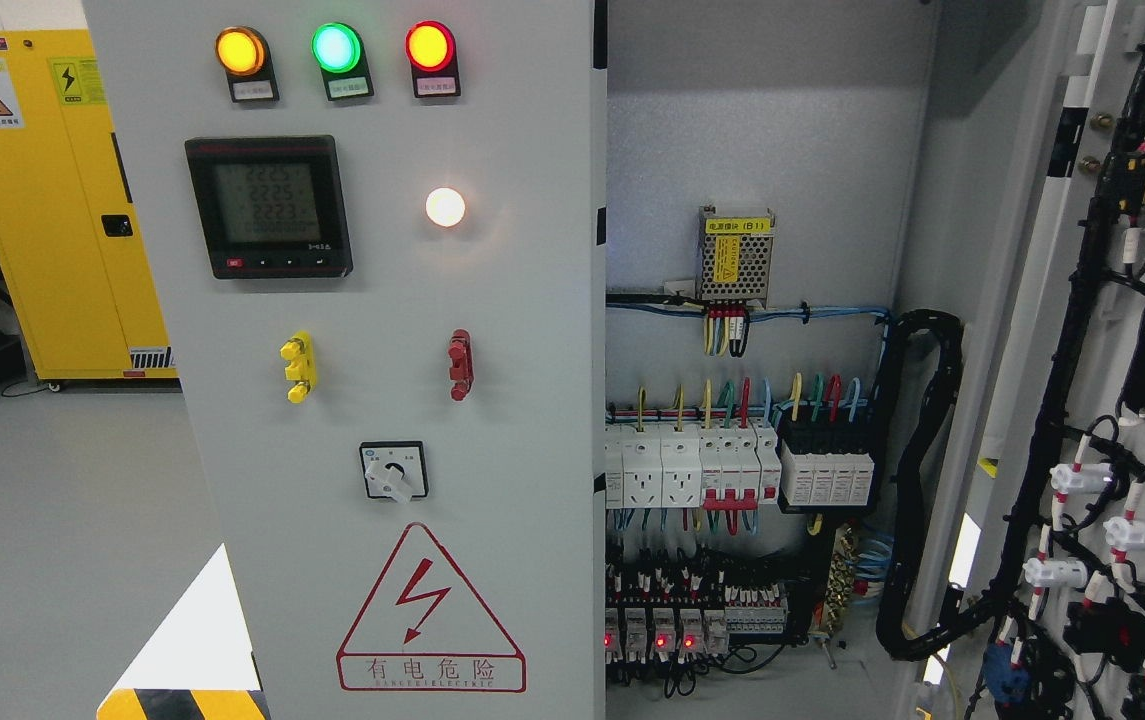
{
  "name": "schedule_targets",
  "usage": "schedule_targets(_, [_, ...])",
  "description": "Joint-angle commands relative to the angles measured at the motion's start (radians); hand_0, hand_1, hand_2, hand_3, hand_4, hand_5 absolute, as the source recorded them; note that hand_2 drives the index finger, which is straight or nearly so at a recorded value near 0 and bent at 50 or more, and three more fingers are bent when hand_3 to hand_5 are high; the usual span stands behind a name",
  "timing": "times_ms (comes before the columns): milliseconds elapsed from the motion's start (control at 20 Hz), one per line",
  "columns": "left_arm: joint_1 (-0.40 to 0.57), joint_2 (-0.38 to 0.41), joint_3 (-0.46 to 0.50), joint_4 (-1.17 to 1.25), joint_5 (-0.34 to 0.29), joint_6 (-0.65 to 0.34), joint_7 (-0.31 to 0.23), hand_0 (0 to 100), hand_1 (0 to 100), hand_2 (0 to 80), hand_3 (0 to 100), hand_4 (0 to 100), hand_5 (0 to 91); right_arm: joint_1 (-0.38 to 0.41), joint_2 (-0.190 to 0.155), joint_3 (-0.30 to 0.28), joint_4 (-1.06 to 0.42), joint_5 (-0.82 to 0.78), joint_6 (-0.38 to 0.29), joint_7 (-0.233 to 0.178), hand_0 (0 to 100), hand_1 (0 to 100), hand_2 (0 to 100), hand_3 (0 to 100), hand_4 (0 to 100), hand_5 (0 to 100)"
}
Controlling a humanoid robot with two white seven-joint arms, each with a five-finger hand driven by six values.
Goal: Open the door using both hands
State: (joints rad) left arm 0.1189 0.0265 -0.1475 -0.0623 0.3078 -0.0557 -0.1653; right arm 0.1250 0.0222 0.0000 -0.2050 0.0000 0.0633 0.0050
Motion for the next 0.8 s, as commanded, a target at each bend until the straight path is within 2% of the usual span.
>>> schedule_targets(0, [0.004, 0.009, 0.006, 0.029, -0.001, -0.019, 0.001, 31, 18, 0.0, 0, 0, 0.0, 0.002, 0.015, 0.006, -0.016, 0.012, -0.003, 0.000, 22, 11, 0, 0, 0, 0])
schedule_targets(100, [0.004, 0.012, 0.006, 0.029, 0.001, -0.035, 0.000, 31, 18, 0.0, 0, 0, 0.0, 0.017, 0.012, 0.008, -0.094, 0.012, -0.005, 0.000, 22, 11, 0, 0, 0, 0])
schedule_targets(150, [0.004, 0.012, 0.005, 0.027, 0.001, -0.039, 0.000, 31, 18, 0.0, 0, 0, 0.0, 0.051, 0.007, 0.008, -0.165, 0.011, -0.005, 0.000, 22, 11, 0, 0, 0, 0])
schedule_targets(400, [-0.011, 0.012, 0.005, 0.018, 0.002, -0.043, -0.006, 31, 19, 0.0, 0, 0, 0.0, 0.258, -0.039, 0.018, -0.739, 0.011, 0.000, -0.003, 22, 11, 0, 0, 0, 0])
schedule_targets(551, [-0.028, 0.012, 0.005, 0.019, -0.001, -0.041, -0.008, 31, 20, 0.0, 0, 0, 0.0, 0.341, -0.039, 0.026, -1.008, 0.009, -0.002, -0.002, 21, 11, 0, 0, 0, 0])
schedule_targets(651, [-0.031, 0.013, 0.005, 0.019, -0.002, -0.041, -0.010, 31, 20, 0.0, 0, 0, 0.0, 0.393, -0.048, 0.081, -1.163, -0.021, -0.005, -0.002, 21, 11, 0, 0, 0, 0])
schedule_targets(701, [-0.033, 0.013, 0.005, 0.019, -0.002, -0.039, -0.010, 31, 20, 0.0, 0, 0, 0.0, 0.424, -0.074, 0.116, -1.241, -0.046, -0.005, -0.002, 21, 11, 0, 0, 0, 0])
schedule_targets(751, [-0.034, 0.015, 0.003, 0.019, -0.002, -0.039, -0.010, 32, 20, 0.0, 0, 0, 0.0, 0.456, -0.080, 0.142, -1.322, -0.066, -0.004, -0.002, 21, 11, 0, 0, 0, 0])
